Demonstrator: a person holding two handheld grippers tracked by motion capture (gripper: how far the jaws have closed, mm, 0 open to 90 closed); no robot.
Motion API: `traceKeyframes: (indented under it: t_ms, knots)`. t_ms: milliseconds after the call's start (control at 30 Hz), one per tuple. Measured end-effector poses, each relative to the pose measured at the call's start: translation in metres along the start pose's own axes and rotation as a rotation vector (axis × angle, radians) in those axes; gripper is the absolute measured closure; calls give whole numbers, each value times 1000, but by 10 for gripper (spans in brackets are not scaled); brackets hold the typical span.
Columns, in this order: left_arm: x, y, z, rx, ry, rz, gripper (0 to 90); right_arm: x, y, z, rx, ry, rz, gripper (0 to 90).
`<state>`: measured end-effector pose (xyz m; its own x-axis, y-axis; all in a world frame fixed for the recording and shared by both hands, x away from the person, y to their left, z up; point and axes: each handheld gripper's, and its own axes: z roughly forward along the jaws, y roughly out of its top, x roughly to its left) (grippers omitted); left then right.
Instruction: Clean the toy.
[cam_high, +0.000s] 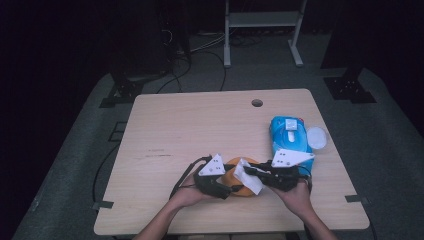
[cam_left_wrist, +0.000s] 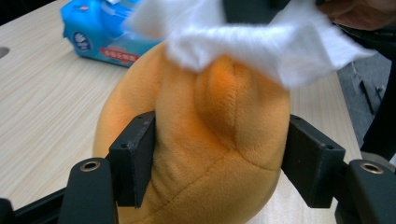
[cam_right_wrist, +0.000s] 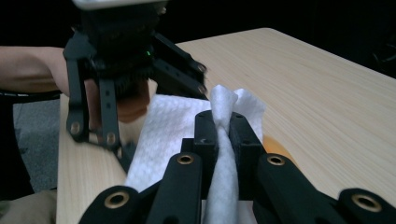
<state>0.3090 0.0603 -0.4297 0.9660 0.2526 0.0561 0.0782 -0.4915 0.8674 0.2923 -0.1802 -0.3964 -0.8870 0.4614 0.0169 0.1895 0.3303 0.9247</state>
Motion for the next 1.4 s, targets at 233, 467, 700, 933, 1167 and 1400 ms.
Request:
traceKeyframes:
  t_ms: [233, 467, 700, 933, 1167, 1400]
  knots:
    - [-7, 2, 1, 23, -2, 65, 325, -11, 6, 23, 42, -38, -20, 828]
    - [-1, -2, -3, 9, 2, 20, 330, -30, -7, 4, 44, -87, 40, 828]
    - [9, -4, -5, -10, 2, -36, 330, -38, -25, -18, 31, -130, 97, 828]
    - [15, -6, -6, -27, 13, -110, 330, -29, -19, -22, -7, -117, 84, 828]
    - [21, -9, -10, -37, 26, -168, 330, -27, -16, -17, -14, -91, 68, 828]
    - [25, -9, -10, -45, 26, -206, 329, -36, -25, -22, -17, -119, 109, 827]
